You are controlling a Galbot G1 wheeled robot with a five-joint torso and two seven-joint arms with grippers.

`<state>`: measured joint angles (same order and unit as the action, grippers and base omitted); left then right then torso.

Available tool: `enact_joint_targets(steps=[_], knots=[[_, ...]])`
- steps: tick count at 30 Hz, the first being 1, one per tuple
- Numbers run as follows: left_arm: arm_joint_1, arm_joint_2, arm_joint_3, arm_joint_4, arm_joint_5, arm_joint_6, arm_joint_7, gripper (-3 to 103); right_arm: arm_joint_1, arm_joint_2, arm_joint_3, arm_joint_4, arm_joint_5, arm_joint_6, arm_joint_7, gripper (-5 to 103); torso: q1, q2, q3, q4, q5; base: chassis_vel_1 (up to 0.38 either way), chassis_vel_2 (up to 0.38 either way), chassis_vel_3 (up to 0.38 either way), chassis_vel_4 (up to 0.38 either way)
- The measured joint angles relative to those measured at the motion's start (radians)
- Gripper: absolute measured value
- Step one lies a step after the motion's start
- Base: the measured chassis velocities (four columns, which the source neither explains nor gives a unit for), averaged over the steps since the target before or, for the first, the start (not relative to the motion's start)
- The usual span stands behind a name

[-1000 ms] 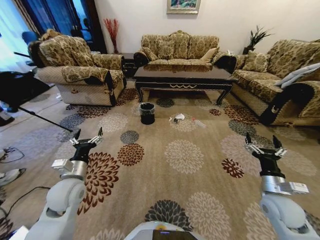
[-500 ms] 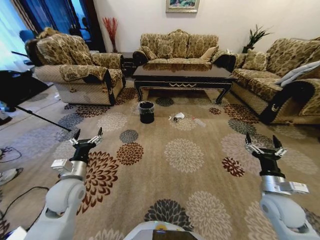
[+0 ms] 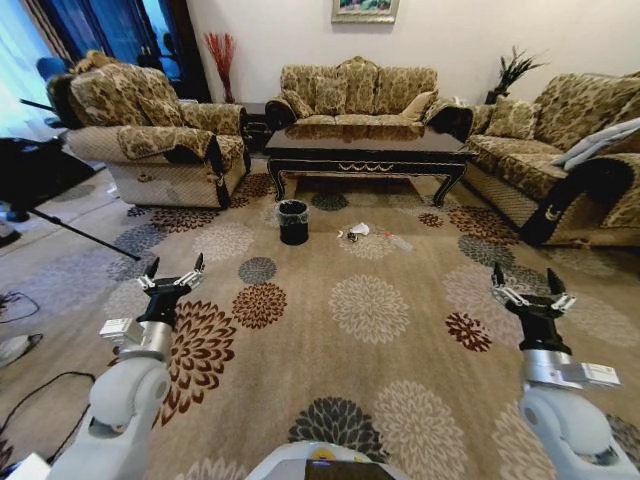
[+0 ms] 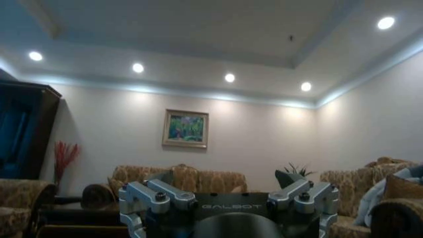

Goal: Move to the front of the table and pick up the trash from the floor, then place it into the trash bin.

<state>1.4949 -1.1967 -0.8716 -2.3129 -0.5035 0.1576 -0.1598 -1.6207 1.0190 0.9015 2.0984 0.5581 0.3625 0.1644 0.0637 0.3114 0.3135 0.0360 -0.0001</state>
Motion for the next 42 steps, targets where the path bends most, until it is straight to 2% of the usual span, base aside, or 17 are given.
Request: enact_joint_targets(steps=[4,10,16,42], knots=[[-0.015,0.032,-0.061,-0.062,-0.073,0.021,-0.015,100,-0.019,-0.011,0.038,0.072,0.001,-0.002,0.007,100,-0.007,-0.018,-0.011,-0.0002,0.0000,0.000,0.000,0.000,0.000],[-0.026,0.058,-0.121,-0.067,-0.081,0.021,0.000,100,-0.039,-0.060,0.100,0.121,0.010,-0.009,0.006,100,-0.015,-0.042,-0.027,-0.0001,-0.0001,0.000,0.000,0.000,0.000],[-0.028,0.046,-0.112,-0.059,-0.074,0.020,0.002,100,-0.041,-0.082,0.111,0.108,0.015,-0.005,-0.001,100,-0.023,-0.066,-0.043,0.0000,0.0002,0.000,0.000,0.000,0.000],[-0.019,0.036,-0.085,-0.046,-0.054,0.036,0.006,100,-0.017,-0.070,0.070,0.076,0.025,0.017,-0.034,100,-0.049,-0.167,-0.118,-0.0001,0.0001,0.000,0.000,0.000,0.000]])
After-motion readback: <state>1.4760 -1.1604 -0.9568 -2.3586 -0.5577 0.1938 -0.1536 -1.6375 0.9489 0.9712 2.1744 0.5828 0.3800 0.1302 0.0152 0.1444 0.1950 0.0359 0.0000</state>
